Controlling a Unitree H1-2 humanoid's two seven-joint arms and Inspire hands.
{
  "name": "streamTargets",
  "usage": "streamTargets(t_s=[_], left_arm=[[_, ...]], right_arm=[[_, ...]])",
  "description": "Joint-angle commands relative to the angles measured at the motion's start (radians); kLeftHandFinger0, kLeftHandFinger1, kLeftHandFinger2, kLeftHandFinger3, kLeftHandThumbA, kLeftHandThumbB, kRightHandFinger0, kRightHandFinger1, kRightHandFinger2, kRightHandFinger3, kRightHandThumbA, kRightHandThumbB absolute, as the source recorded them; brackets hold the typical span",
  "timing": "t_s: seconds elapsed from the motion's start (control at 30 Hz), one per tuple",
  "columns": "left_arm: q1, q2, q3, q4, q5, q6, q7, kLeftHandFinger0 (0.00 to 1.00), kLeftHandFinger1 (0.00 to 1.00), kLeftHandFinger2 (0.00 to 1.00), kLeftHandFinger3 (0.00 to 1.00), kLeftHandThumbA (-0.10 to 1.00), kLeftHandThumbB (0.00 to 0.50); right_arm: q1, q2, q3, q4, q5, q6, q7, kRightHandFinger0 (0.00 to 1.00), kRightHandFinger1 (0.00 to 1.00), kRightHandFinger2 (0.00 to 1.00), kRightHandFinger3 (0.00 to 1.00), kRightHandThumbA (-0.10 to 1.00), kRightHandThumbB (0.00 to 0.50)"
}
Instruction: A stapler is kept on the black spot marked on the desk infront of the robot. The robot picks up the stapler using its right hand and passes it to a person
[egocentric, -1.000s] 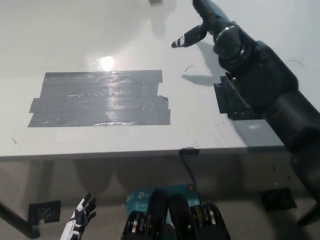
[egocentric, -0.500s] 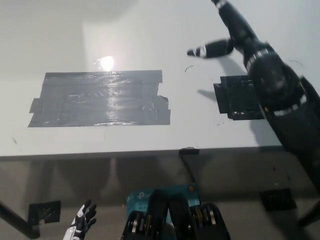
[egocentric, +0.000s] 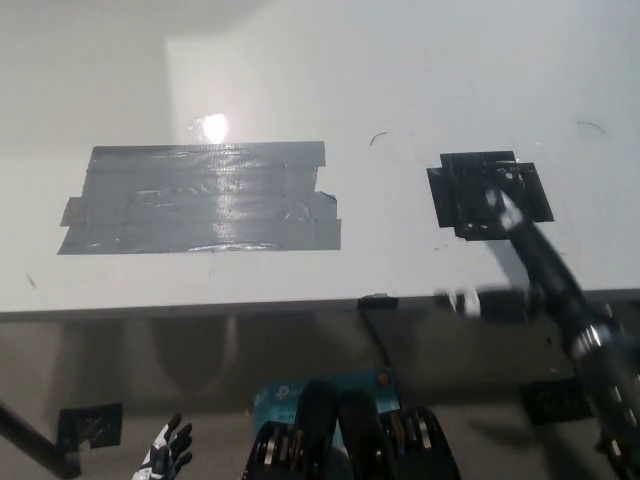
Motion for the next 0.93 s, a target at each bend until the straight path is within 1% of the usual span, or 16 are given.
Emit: streamTargets(t_s=[0.0, 0.03, 0.1, 0.17, 0.2, 0.27, 0.3, 0.37, 0.43, 0.5, 0.6, 0.67, 0.7, 0.73, 0.77, 0.9], left_arm=[[0.050, 0.004, -0.020, -0.028, 0.025, -0.044, -0.006, 1.00, 1.00, 1.00, 1.00, 1.00, 0.500], [0.046, 0.005, -0.019, -0.028, 0.026, -0.044, -0.005, 1.00, 1.00, 1.00, 1.00, 1.00, 0.500], [0.035, 0.005, -0.017, -0.027, 0.028, -0.042, -0.003, 1.00, 1.00, 1.00, 1.00, 1.00, 0.500], [0.031, 0.005, -0.016, -0.026, 0.037, -0.041, 0.002, 1.00, 1.00, 1.00, 1.00, 1.00, 0.500], [0.029, 0.006, -0.017, -0.024, 0.040, -0.041, 0.003, 1.00, 1.00, 1.00, 1.00, 1.00, 0.500], [0.026, 0.006, -0.017, -0.023, 0.037, -0.038, 0.000, 1.00, 1.00, 1.00, 1.00, 1.00, 0.500], [0.024, 0.007, -0.018, -0.023, 0.036, -0.035, -0.002, 1.00, 1.00, 1.00, 1.00, 1.00, 0.500], [0.020, 0.008, -0.017, -0.023, 0.037, -0.035, -0.001, 1.00, 1.00, 1.00, 1.00, 1.00, 0.500], [0.020, 0.007, -0.015, -0.022, 0.031, -0.039, -0.002, 1.00, 1.00, 1.00, 1.00, 1.00, 0.500], [0.025, 0.007, -0.014, -0.025, 0.026, -0.039, -0.004, 1.00, 1.00, 1.00, 1.00, 1.00, 0.500], [0.033, 0.007, -0.017, -0.026, 0.026, -0.043, -0.006, 1.00, 1.00, 1.00, 1.00, 1.00, 0.499], [0.035, 0.006, -0.019, -0.024, 0.027, -0.044, -0.008, 1.00, 1.00, 1.00, 1.00, 1.00, 0.500], [0.036, 0.005, -0.021, -0.023, 0.027, -0.044, -0.010, 1.00, 1.00, 1.00, 1.00, 1.00, 0.500], [0.037, 0.005, -0.022, -0.023, 0.028, -0.044, -0.009, 1.00, 1.00, 1.00, 1.00, 1.00, 0.500], [0.041, 0.005, -0.022, -0.025, 0.032, -0.043, -0.008, 1.00, 1.00, 1.00, 1.00, 1.00, 0.500], [0.055, 0.006, -0.019, -0.034, 0.038, -0.044, 0.000, 1.00, 1.00, 1.00, 1.00, 1.00, 0.500]], right_arm=[[0.443, -0.063, -0.182, -0.754, 0.076, -0.357, -0.065, 1.00, 1.00, 1.00, 1.00, 1.00, 0.342], [0.461, -0.052, -0.180, -0.754, 0.060, -0.382, -0.071, 1.00, 1.00, 1.00, 1.00, 1.00, 0.334], [0.520, -0.010, -0.156, -0.754, 0.077, -0.459, -0.091, 1.00, 1.00, 1.00, 1.00, 1.00, 0.369], [0.548, 0.008, -0.139, -0.754, 0.106, -0.502, -0.093, 1.00, 1.00, 1.00, 1.00, 1.00, 0.363], [0.582, 0.016, -0.124, -0.754, 0.120, -0.539, -0.091, 1.00, 1.00, 1.00, 1.00, 1.00, 0.377], [0.605, 0.031, -0.119, -0.754, 0.117, -0.553, -0.092, 1.00, 1.00, 1.00, 1.00, 1.00, 0.387], [0.619, 0.049, -0.116, -0.754, 0.095, -0.548, -0.097, 1.00, 1.00, 1.00, 1.00, 1.00, 0.340], [0.652, 0.073, -0.109, -0.722, 0.043, -0.543, -0.106, 1.00, 1.00, 1.00, 1.00, 1.00, 0.311], [0.688, 0.092, -0.103, -0.607, 0.023, -0.595, -0.112, 1.00, 1.00, 1.00, 1.00, 1.00, 0.264], [0.720, 0.093, -0.106, -0.456, 0.033, -0.610, -0.106, 1.00, 1.00, 1.00, 1.00, 1.00, 0.298], [0.706, 0.113, -0.118, -0.189, 0.048, -0.615, -0.102, 1.00, 1.00, 1.00, 1.00, 1.00, 0.254], [0.692, 0.118, -0.126, -0.111, 0.081, -0.616, -0.085, 1.00, 1.00, 1.00, 1.00, 1.00, 0.256], [0.674, 0.124, -0.131, -0.039, 0.115, -0.586, -0.063, 1.00, 1.00, 1.00, 1.00, 1.00, 0.293], [0.669, 0.126, -0.132, -0.018, 0.120, -0.578, -0.058, 1.00, 1.00, 1.00, 1.00, 1.00, 0.294], [0.660, 0.137, -0.137, 0.024, 0.120, -0.551, -0.052, 1.00, 1.00, 1.00, 1.00, 1.00, 0.360], [0.649, 0.147, -0.134, 0.101, 0.106, -0.560, -0.038, 1.00, 1.00, 1.00, 1.00, 1.00, 0.350]])
